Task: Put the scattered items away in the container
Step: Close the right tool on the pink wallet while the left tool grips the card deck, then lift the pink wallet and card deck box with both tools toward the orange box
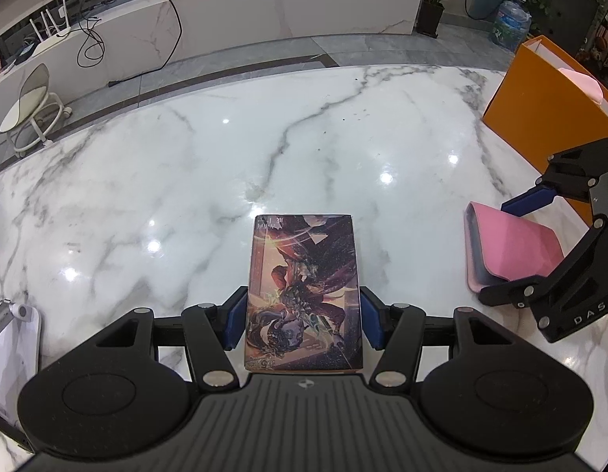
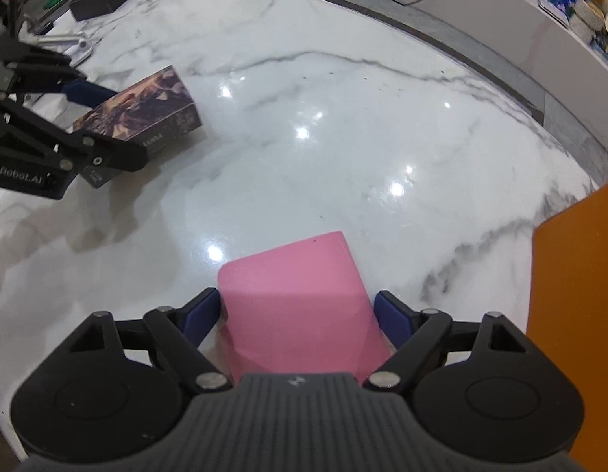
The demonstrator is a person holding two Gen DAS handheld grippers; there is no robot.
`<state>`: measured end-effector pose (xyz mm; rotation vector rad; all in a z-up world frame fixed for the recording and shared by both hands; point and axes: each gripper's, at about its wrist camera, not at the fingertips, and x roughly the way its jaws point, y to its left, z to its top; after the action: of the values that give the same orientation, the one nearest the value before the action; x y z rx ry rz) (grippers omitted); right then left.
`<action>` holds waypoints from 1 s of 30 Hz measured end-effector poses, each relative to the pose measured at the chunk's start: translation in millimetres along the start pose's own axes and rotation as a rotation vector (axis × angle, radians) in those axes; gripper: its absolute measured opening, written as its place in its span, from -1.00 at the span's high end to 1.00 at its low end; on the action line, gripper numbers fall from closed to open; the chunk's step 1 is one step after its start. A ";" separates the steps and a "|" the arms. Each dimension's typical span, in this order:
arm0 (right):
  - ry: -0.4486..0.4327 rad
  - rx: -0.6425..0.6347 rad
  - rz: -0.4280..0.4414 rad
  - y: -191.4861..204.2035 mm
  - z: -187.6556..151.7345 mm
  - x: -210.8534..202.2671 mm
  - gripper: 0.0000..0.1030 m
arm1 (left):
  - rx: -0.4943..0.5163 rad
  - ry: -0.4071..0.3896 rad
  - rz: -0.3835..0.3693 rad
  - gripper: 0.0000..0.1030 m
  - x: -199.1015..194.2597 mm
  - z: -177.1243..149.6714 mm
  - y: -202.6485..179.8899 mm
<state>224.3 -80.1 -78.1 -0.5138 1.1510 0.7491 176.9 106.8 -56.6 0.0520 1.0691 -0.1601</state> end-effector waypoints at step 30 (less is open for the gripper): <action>-0.186 0.135 0.005 -14.8 -2.6 -75.8 -0.50 | 0.049 -0.065 0.026 -0.29 -38.9 12.5 -38.5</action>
<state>217.7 -111.5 -7.8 -0.3216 1.0216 0.7024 163.4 71.4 -15.2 0.1038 0.9988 -0.1638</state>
